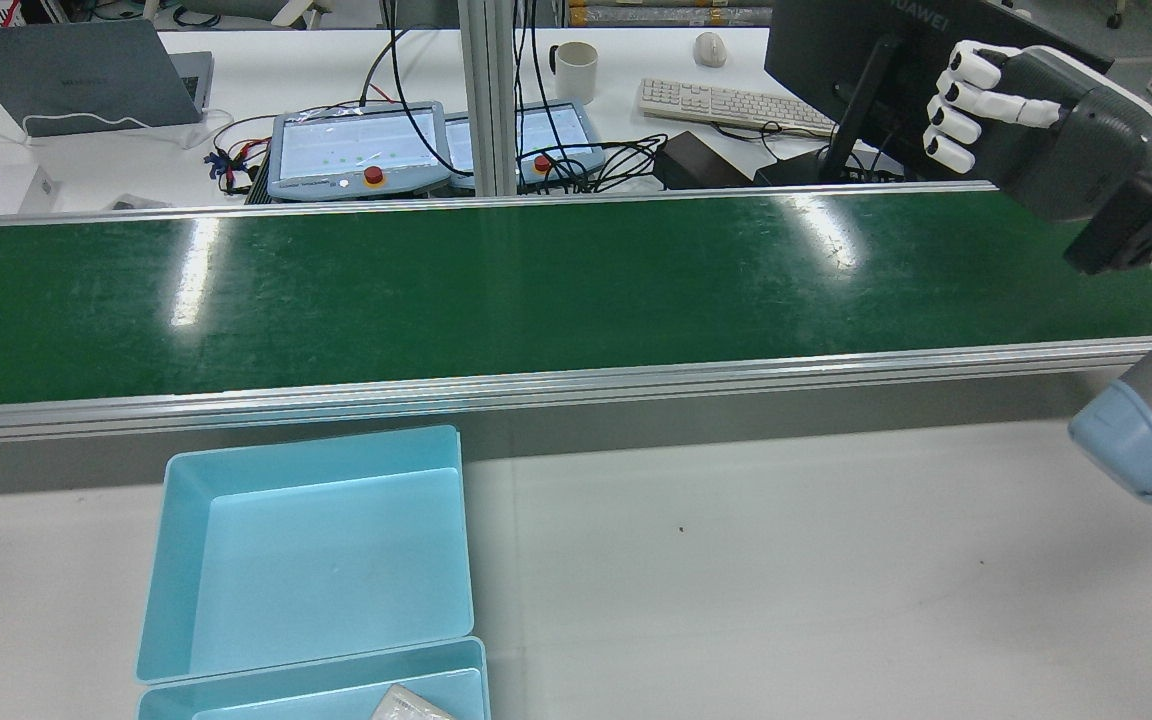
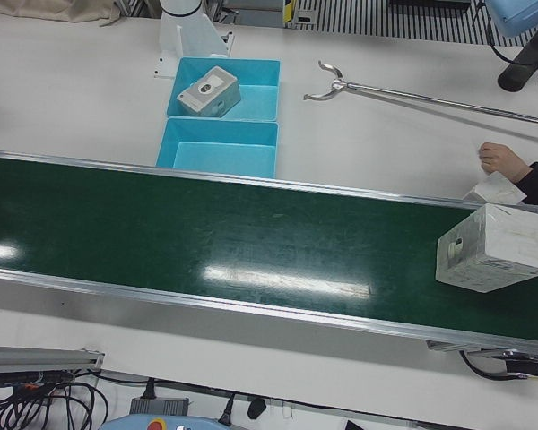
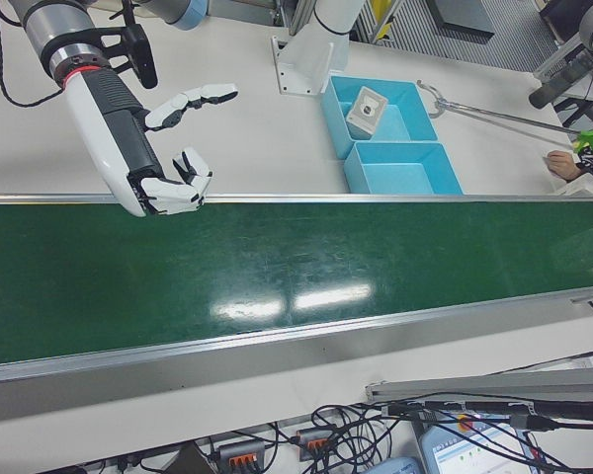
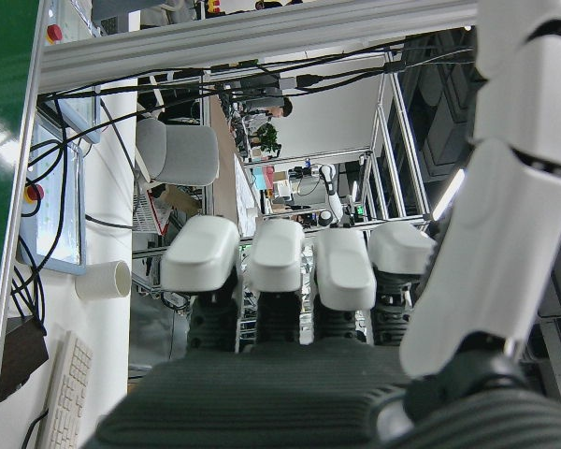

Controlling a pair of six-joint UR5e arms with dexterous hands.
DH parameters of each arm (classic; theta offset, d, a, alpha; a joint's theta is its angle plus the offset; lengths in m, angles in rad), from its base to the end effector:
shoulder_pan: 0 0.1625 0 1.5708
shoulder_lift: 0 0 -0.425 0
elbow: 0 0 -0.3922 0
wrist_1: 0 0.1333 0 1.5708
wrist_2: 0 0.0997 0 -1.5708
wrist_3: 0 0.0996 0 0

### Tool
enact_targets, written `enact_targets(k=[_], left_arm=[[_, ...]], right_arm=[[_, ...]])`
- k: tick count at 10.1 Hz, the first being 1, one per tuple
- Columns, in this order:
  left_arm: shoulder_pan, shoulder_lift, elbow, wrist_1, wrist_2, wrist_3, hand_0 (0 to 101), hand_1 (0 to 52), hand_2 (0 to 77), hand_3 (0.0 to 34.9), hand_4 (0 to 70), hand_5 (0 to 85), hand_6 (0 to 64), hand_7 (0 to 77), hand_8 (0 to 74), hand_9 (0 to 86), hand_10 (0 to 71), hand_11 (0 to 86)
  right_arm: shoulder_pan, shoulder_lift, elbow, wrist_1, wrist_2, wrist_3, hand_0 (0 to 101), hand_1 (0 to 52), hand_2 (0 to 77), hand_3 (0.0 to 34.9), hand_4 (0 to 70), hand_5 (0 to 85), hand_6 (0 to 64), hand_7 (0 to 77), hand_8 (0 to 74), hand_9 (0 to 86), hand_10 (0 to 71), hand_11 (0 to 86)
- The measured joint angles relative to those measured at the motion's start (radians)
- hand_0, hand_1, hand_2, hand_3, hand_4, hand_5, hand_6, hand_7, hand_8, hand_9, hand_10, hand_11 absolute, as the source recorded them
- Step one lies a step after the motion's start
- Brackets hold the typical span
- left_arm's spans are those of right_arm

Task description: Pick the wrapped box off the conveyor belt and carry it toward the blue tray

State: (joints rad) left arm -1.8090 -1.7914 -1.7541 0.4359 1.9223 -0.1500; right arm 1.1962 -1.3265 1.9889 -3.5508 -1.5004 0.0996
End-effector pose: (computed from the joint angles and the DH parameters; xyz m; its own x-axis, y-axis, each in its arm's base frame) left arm -0.2246 -0.5052 0.5257 -0.9813 -0.1070 0.1603 -0.1559 -0.0476 -0.9866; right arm -0.0645 -0.5476 0.4053 -0.9394 0.3233 -0.1138 0.1860 0.2020 -0.9616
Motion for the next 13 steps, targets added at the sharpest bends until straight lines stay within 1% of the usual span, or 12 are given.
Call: enact_targets(k=[2,3,4,5,7,11,12,13], left_arm=[[0.0,0.0,0.0,0.0,0.0,0.0,0,0.0,1.1,0.0,0.0,1.1,0.0,0.5,0.5,0.0,0.5,0.0],[0.0,0.0,0.0,0.0,0.0,0.0,0,0.0,1.1,0.0,0.0,1.1,0.0,0.5,0.5,0.0,0.5,0.0],[0.0,0.0,0.0,0.0,0.0,0.0,0,0.0,1.1,0.0,0.0,1.1,0.0,0.5,0.5,0.0,0.5,0.0],[0.0,0.0,0.0,0.0,0.0,0.0,0,0.0,0.5,0.0,0.0,1.1,0.0,0.5,0.5,0.0,0.5,0.0],[0.0,0.0,0.0,0.0,0.0,0.0,0,0.0,1.1,0.0,0.0,1.1,0.0,0.5,0.5,0.0,0.0,0.0],[0.0,0.0,0.0,0.0,0.0,0.0,0,0.0,1.1,0.0,0.0,1.1,0.0,0.5,0.5,0.0,0.0,0.5],[0.0,0.0,0.0,0.0,0.0,0.0,0,0.0,1.1,0.0,0.0,1.1,0.0,0.5,0.5,0.0,0.5,0.0],[0.0,0.0,0.0,0.0,0.0,0.0,0,0.0,0.5,0.0,0.0,1.1,0.0,0.5,0.5,0.0,0.0,0.5]], right_arm=[[0.004,-0.001,-0.007,-0.008,0.0,-0.005,46,2.2,17.5,0.6,52.4,69.8,62.7,70.4,69.8,70.4,69.8,69.8],[0.006,0.0,-0.015,-0.009,-0.001,-0.007,46,2.2,17.5,0.5,54.0,69.8,62.7,70.4,69.8,69.8,69.8,69.8],[0.006,0.002,-0.027,-0.009,-0.001,-0.009,46,2.2,17.5,0.5,54.0,69.8,62.7,69.8,69.8,69.8,69.8,69.8],[0.004,0.005,-0.04,-0.006,-0.001,-0.01,46,2.2,18.0,0.6,55.1,69.8,62.7,69.8,69.8,69.8,69.8,69.8],[-0.003,0.012,-0.057,0.0,-0.001,-0.01,46,2.2,19.1,0.6,55.1,69.8,62.7,69.8,69.8,70.4,69.8,69.8],[-0.031,0.026,-0.048,0.005,-0.002,-0.01,46,2.2,19.1,0.5,54.5,69.8,62.7,69.8,69.8,69.8,69.8,69.8],[-0.046,0.028,-0.048,0.006,-0.002,-0.009,46,2.2,18.5,0.6,48.5,69.8,62.7,69.8,65.4,69.8,69.8,69.8],[-0.061,0.035,-0.051,0.006,-0.002,-0.006,46,2.2,18.5,0.6,48.5,69.8,62.7,69.8,65.4,69.8,69.8,69.8]])
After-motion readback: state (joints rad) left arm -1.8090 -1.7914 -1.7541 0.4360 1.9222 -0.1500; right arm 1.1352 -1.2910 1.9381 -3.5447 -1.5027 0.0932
